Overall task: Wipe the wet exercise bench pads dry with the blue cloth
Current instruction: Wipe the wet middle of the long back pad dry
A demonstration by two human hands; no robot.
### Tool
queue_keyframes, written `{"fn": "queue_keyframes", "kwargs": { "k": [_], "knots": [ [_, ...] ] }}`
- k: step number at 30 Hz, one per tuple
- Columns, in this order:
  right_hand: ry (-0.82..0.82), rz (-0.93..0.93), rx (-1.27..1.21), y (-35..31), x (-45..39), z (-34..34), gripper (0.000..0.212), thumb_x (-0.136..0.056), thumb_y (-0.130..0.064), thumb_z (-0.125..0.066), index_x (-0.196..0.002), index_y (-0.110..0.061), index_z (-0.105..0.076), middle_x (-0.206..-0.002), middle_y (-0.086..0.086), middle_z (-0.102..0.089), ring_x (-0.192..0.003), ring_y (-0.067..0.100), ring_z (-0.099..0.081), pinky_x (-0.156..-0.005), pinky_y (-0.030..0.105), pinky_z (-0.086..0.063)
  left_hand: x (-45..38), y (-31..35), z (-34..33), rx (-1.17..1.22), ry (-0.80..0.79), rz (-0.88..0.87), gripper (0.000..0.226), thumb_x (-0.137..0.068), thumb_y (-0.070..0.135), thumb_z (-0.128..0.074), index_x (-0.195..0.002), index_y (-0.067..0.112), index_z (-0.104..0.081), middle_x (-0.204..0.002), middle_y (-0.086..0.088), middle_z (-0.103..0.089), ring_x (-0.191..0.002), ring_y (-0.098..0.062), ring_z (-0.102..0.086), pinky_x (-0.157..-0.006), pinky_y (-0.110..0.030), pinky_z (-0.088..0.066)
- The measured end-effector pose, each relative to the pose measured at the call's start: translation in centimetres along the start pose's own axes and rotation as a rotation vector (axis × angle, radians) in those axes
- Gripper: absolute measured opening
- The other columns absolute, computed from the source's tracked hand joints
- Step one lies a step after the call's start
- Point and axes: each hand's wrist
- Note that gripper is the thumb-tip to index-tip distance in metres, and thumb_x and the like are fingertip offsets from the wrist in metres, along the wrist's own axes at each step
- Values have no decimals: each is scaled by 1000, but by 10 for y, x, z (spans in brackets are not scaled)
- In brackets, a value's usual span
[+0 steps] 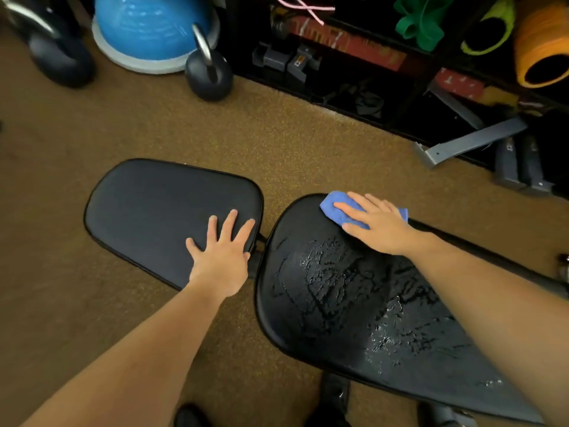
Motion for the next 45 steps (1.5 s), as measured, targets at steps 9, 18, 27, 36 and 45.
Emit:
{"fn": "queue_keyframes", "kwargs": {
  "k": [9, 18, 27, 36, 45],
  "knots": [
    [67, 241, 32, -37, -55, 11, 63, -104, -37, -43, -157, -40, -10, -161, -9, -27, -151, 15, -17, -117, 42, -13, 3, 1, -7, -18, 84, 18, 61, -107, 36, -30, -156, 45, 6, -164, 12, 19, -152, -28, 17, -114, -71, -9],
    [14, 609, 13, -90, -62, -8, 47, -98, -28, -52, -142, -42, -40, -150, -25, -39, -150, 4, -13, -122, 40, 6, 3, 1, -6, 35, 107, 35, 62, -104, 38, -36, -156, 46, -3, -166, 14, 11, -153, -26, 13, -114, -70, -7],
    [234, 466, -154, -30, -47, 18, 36, -97, -21, -61, -133, -17, -62, -136, 0, -60, -127, 21, -52, -108, 33, -37, -59, 59, 22, 359, 401, -250, 56, -94, 44, -41, -139, 14, -56, -145, -7, -52, -136, -29, -43, -114, -46, -33],
    [-24, -50, 49, 31, -2, 0, 68, -101, -61, -26, -158, -36, 3, -165, -1, -15, -147, 31, -23, -116, 52, -22, -113, 105, -14, 322, 140, -242, 66, -95, 66, -36, -153, 36, -30, -151, -4, -40, -134, -30, -42, -110, -51, -36],
    [39, -44, 9, 32, -3, -4, 67, -99, -65, -28, -157, -42, -1, -163, 0, -20, -145, 35, -25, -115, 55, -20, -62, 83, -31, 644, 165, 109, 41, -106, 49, -34, -124, 18, -53, -102, -1, -63, -91, -22, -60, -75, -32, -38]
  ]
}}
Point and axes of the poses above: each hand's wrist, its own x-axis away from the middle knuckle, its own z-axis out of the back of the hand, y = z × x
